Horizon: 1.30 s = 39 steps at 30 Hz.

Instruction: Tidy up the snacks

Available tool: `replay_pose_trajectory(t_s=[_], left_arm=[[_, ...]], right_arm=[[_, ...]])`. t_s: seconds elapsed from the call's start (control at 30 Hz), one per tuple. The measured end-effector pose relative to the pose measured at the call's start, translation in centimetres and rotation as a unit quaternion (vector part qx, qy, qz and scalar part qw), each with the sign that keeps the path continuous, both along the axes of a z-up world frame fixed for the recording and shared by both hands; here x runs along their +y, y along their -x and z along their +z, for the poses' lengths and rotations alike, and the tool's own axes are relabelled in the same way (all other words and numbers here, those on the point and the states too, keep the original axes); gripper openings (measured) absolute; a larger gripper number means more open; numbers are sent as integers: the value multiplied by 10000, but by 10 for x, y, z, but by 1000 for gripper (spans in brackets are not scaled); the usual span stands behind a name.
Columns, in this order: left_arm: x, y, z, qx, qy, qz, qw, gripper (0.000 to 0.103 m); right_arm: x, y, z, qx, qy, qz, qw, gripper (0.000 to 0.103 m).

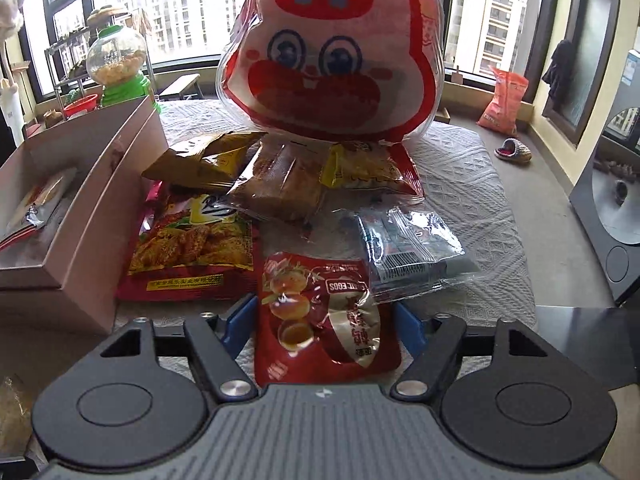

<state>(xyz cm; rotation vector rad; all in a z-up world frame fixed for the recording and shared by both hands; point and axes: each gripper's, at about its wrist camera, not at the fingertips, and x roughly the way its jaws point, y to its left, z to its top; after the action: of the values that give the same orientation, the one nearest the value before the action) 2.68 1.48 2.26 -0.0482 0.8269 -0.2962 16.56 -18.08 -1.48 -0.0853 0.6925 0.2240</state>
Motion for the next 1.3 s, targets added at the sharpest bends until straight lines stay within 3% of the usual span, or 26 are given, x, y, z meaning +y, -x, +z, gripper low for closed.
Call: replay_pose_trajectory(t_s=[0.13,0.2,0.3,0.4,0.5,0.6,0.73,0.83,1.0,1.17,1.23,1.3], left_arm=[[-8,11,-2,-210,-318,37,9993,35],[-10,18,-1,-285,-301,9,9991,33],[-10,38,14,-740,-119,-145,9971,33],[3,45,53,-1436,-13,80,9896,33],[24,29,100,-2185,87,685,9734,33],[38,-4,123,-2460,169,1029,9636,33],[45,-67,110,-2265,610,1117,9657,33],[55,-101,78,-1585,942,1069,9770,32],[81,-51,66,-1667,1351,1418,9664,32],[92,5,51,-1101,2109,960,9665,32],[85,11,38,-886,2110,851,9697,32],[82,10,24,-721,1877,874,9757,32]], right_arm=[[5,56,10,-55,-161,494,9986,71],[9,87,13,-130,-119,807,9966,71],[13,134,22,-350,-37,1194,9922,71],[11,169,36,-698,34,1383,9879,71],[13,182,50,-1056,139,1396,9845,71],[20,187,59,-1395,206,1404,9800,72],[30,180,52,-1282,94,1565,9793,72],[37,172,41,-1101,164,1546,9817,72],[27,164,41,-995,63,1309,9864,72],[48,129,78,-1179,-212,1391,9830,72],[71,98,105,-1232,-558,1521,9791,73],[93,67,125,-1149,-891,1689,9749,78]])
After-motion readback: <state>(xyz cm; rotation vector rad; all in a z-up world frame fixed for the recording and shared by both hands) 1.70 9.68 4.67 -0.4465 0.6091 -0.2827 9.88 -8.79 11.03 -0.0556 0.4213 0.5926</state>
